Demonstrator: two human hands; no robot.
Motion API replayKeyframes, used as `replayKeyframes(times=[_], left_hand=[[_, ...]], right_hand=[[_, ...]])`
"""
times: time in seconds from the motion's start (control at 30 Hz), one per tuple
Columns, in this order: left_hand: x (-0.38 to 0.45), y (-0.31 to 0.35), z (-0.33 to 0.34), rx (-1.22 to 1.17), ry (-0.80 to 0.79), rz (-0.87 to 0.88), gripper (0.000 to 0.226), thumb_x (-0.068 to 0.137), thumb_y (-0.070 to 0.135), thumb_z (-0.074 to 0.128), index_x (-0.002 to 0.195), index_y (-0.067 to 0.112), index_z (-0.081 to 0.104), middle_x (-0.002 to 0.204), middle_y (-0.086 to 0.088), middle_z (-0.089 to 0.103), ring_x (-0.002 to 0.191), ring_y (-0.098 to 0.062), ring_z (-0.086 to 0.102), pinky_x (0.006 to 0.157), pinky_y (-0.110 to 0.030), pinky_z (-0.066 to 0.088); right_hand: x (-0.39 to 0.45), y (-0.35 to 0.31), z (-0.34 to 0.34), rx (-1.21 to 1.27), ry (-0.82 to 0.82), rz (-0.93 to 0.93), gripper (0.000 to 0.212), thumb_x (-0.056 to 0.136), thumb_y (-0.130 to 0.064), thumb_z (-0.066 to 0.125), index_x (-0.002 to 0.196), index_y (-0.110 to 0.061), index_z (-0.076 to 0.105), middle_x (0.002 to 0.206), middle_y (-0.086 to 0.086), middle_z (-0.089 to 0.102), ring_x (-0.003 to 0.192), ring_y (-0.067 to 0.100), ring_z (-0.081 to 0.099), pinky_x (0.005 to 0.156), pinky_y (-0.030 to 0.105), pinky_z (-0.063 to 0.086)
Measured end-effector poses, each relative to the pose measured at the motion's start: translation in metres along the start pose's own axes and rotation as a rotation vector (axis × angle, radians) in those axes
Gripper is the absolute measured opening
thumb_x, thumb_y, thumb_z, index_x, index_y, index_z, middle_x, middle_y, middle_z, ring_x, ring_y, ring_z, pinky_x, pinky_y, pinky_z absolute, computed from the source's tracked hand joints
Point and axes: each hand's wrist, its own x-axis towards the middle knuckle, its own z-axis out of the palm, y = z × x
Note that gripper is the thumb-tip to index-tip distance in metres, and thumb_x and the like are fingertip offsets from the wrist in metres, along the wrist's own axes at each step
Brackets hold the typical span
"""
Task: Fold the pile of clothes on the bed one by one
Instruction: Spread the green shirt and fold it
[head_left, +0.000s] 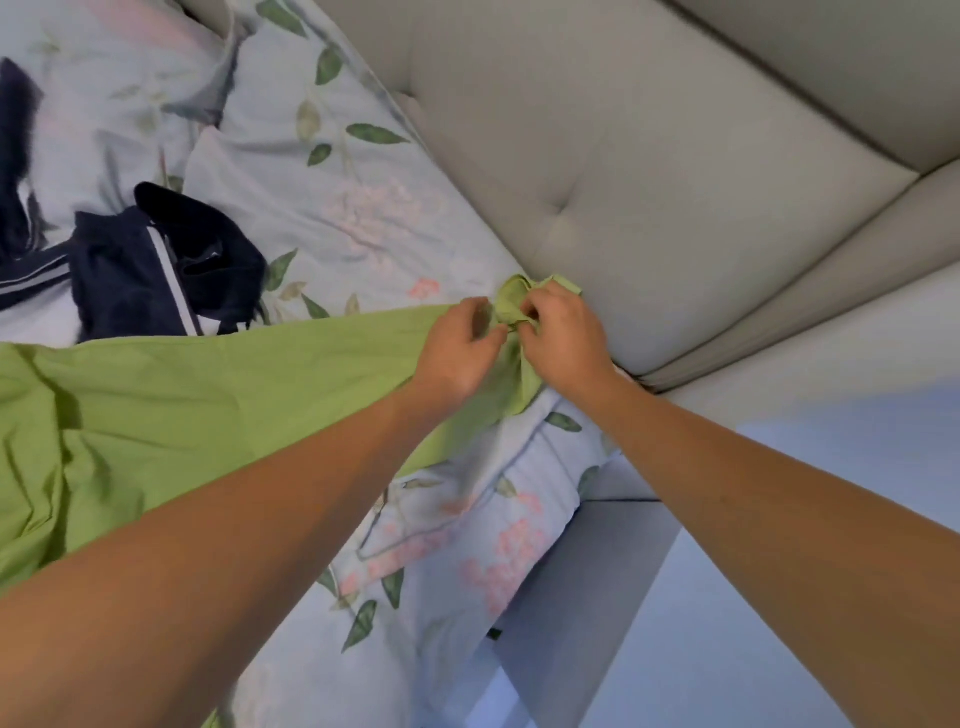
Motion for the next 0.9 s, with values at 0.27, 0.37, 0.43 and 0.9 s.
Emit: replayKeyframes(times=[0.27, 0.37, 0.43, 0.9], left_hand=[[0.004, 0.014, 0.001, -0.604, 0.097, -0.222, 0.004, 0.094, 0.004, 0.066, 0.095, 0.002, 0.070, 0.080, -0.012, 0.068, 0.070, -0.022, 0.064, 0.061, -0.029, 0.055], [-0.014, 0.003, -0.028, -0.586, 0.089, -0.146, 0.012, 0.094, 0.002, 0.066, 0.105, 0.001, 0.071, 0.087, -0.009, 0.071, 0.073, -0.016, 0.067, 0.063, -0.027, 0.055], [-0.028, -0.012, -0.056, -0.575, 0.083, -0.123, 0.005, 0.094, 0.007, 0.070, 0.099, 0.009, 0.072, 0.081, -0.003, 0.070, 0.070, -0.012, 0.066, 0.060, -0.022, 0.052], [-0.253, -0.228, -0.355, -0.565, 0.751, -0.259, 0.017, 0.102, 0.030, 0.065, 0.093, 0.019, 0.075, 0.092, 0.003, 0.078, 0.091, -0.014, 0.073, 0.080, -0.028, 0.056]], right_hand=[[-0.025, -0.017, -0.004, 0.465, 0.184, -0.064, 0.033, 0.072, -0.025, 0.061, 0.102, -0.012, 0.067, 0.107, 0.004, 0.057, 0.102, 0.024, 0.057, 0.092, 0.046, 0.050], [-0.010, -0.030, -0.013, 0.369, 0.150, -0.085, 0.059, 0.070, -0.031, 0.058, 0.127, -0.018, 0.062, 0.122, 0.003, 0.058, 0.115, 0.026, 0.055, 0.101, 0.051, 0.046], [0.001, -0.050, -0.013, 0.347, -0.065, -0.117, 0.067, 0.070, -0.036, 0.059, 0.136, -0.025, 0.057, 0.119, 0.001, 0.063, 0.114, 0.025, 0.060, 0.104, 0.050, 0.046], [-0.032, -0.361, 0.116, -0.036, -0.723, -0.626, 0.021, 0.086, -0.019, 0.072, 0.075, -0.030, 0.058, 0.073, -0.009, 0.059, 0.077, 0.023, 0.058, 0.068, 0.035, 0.041]])
